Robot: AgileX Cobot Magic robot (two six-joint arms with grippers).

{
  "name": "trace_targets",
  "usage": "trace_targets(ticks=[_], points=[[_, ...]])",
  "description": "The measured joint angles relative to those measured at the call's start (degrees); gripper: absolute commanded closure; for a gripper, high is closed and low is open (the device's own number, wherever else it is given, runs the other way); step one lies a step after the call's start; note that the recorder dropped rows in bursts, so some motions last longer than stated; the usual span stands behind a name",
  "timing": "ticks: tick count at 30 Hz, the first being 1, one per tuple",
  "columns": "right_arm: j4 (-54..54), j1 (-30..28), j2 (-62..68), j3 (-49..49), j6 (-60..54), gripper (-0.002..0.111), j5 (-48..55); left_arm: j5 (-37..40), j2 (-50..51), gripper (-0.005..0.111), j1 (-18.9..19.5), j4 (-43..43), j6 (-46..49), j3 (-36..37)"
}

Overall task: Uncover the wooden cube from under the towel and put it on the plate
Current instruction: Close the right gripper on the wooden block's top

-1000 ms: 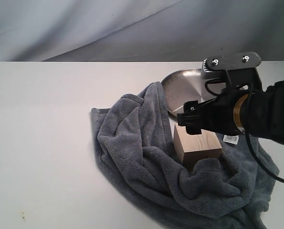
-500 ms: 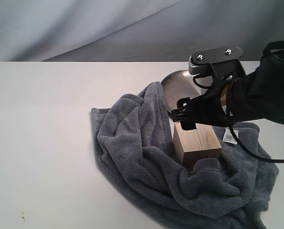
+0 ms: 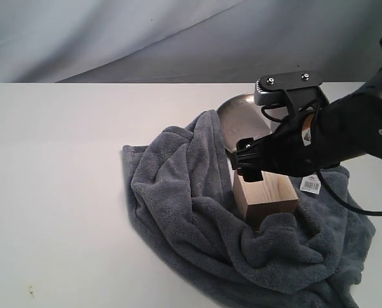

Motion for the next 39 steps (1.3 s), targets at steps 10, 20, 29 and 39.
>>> trace_targets(ticks=[10,20,29,39], points=[[17.2,-1.0,2.0,0.0,-18.9,0.024,-3.3,0.0,0.0,0.107,0.0,0.0,0.0,0.0],[24.3,-1.0,4.5,0.0,-27.0,0.023,-8.2,0.0,0.0,0.107,0.0,0.0,0.0,0.0],[14.1,-1.0,4.0,0.0,-21.1,0.016,-7.9,0.0,0.0,0.107,0.0,0.0,0.0,0.0],[4.8,-1.0,2.9,0.0,-9.1,0.011,-3.3,0.0,0.0,0.107,0.0,0.0,0.0,0.0]])
